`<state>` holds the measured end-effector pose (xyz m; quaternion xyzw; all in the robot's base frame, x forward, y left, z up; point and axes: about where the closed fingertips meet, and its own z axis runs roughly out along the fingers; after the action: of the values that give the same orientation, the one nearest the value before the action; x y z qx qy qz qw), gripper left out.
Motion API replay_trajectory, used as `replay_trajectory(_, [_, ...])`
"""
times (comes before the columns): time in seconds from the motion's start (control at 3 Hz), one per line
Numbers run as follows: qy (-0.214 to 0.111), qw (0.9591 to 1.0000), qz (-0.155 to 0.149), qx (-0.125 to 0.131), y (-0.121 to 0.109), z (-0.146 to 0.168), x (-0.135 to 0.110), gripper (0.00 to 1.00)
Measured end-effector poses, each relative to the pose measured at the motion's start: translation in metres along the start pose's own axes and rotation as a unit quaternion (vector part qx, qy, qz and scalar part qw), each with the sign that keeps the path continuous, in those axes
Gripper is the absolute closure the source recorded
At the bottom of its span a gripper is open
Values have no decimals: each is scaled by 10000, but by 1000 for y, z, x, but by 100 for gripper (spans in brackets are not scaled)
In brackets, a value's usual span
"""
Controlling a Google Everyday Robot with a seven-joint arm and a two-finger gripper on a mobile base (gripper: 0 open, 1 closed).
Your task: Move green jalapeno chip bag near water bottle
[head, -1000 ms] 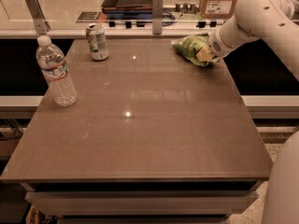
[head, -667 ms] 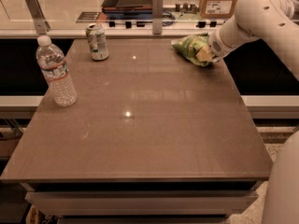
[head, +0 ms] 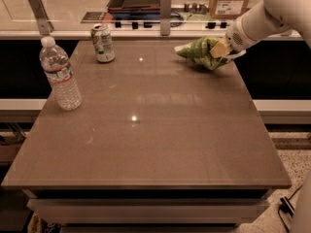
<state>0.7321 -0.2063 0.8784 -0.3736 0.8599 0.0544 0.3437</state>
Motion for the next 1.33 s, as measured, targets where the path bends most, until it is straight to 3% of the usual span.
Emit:
replay_trajectory(0.33, [1, 10000, -1, 7, 0, 1, 0, 100])
replay_trajectory(0.67, [-227, 9995, -83, -226, 6, -8, -3, 100])
replay_trajectory(1.33, [-563, 9963, -329, -562, 42, -55, -17, 100])
